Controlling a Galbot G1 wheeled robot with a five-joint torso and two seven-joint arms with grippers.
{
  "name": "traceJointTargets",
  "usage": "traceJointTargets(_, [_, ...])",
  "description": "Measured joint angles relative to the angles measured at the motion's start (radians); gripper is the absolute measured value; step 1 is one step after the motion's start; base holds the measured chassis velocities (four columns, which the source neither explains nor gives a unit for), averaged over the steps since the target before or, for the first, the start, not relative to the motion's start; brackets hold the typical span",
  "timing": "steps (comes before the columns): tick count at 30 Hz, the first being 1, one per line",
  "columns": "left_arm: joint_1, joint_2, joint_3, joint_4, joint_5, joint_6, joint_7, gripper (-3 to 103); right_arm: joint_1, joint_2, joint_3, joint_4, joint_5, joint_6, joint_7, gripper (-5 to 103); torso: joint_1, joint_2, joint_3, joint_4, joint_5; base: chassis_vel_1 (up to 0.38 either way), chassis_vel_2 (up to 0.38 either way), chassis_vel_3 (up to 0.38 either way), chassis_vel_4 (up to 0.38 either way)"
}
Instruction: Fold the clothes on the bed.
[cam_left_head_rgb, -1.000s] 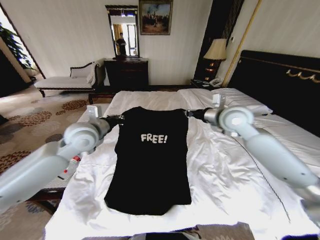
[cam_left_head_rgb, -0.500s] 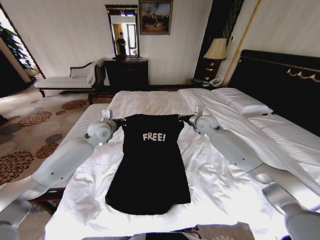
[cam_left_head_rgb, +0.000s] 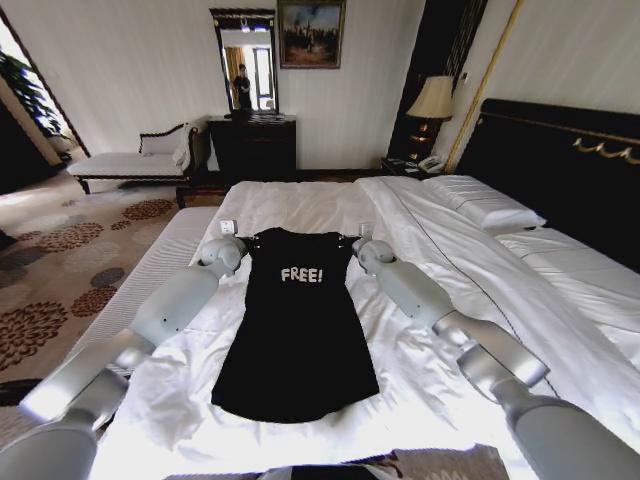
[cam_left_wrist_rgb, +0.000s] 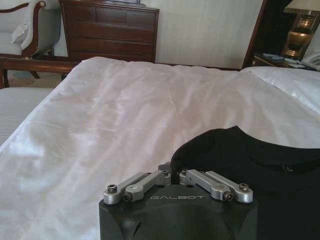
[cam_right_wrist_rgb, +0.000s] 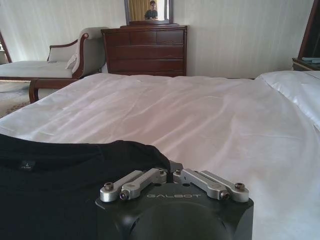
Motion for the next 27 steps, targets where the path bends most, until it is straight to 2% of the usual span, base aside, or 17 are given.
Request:
traceJointTargets(2, [-0.019, -0.031, -0.001, 0.06, 0.021, -0.013, 0.012, 2, 0.02, 0.032, -0.001, -0.067, -0.024, 0.022, -0.013, 1, 0.0, 0.0, 0.0, -0.0002, -0.0001, 0.0, 0.0, 0.0, 0.0])
traceJointTargets(8, [-0.052, -0.077, 0.005, 0.136, 0.035, -0.022, 0.029, 2, 0.03, 0.057, 0.002, -0.132, -0.055, 0.043, -0.026, 1, 0.0, 0.0, 0.0, -0.0006, 0.0002, 0.0, 0.0, 0.0, 0.0])
traceJointTargets(14, [-0.066, -0.135, 0.008, 0.241, 0.085, -0.048, 0.044, 2, 0.027, 0.078, 0.016, -0.202, -0.1, 0.083, -0.031, 1, 0.0, 0.0, 0.0, -0.0005, 0.0001, 0.0, 0.0, 0.0, 0.0])
traceJointTargets(21, [-0.068, -0.155, 0.004, 0.289, 0.102, -0.053, 0.047, 2, 0.027, 0.094, 0.026, -0.236, -0.126, 0.091, -0.054, -1, 0.0, 0.0, 0.0, -0.0005, 0.0001, 0.0, 0.0, 0.0, 0.0])
traceJointTargets(22, [-0.068, -0.157, 0.002, 0.292, 0.101, -0.05, 0.043, -1, 0.026, 0.097, 0.026, -0.237, -0.136, 0.091, -0.057, -1, 0.0, 0.0, 0.0, -0.0005, 0.0001, 0.0, 0.0, 0.0, 0.0])
traceJointTargets(23, [-0.068, -0.16, 0.001, 0.296, 0.101, -0.045, 0.037, -1, 0.025, 0.099, 0.026, -0.239, -0.143, 0.091, -0.058, 4, 0.0, 0.0, 0.0, -0.0003, 0.0002, 0.0, 0.0, 0.0, 0.0])
traceJointTargets(26, [-0.062, -0.191, -0.017, 0.33, 0.118, -0.035, 0.022, 14, 0.018, 0.108, 0.023, -0.247, -0.168, 0.091, -0.062, 20, 0.0, 0.0, 0.0, 0.0001, 0.0001, 0.0, 0.0, 0.0, 0.0])
traceJointTargets(27, [-0.062, -0.191, -0.017, 0.33, 0.118, -0.035, 0.022, 14, 0.018, 0.108, 0.023, -0.247, -0.168, 0.091, -0.062, 20, 0.0, 0.0, 0.0, 0.0001, 0.0001, 0.0, 0.0, 0.0, 0.0])
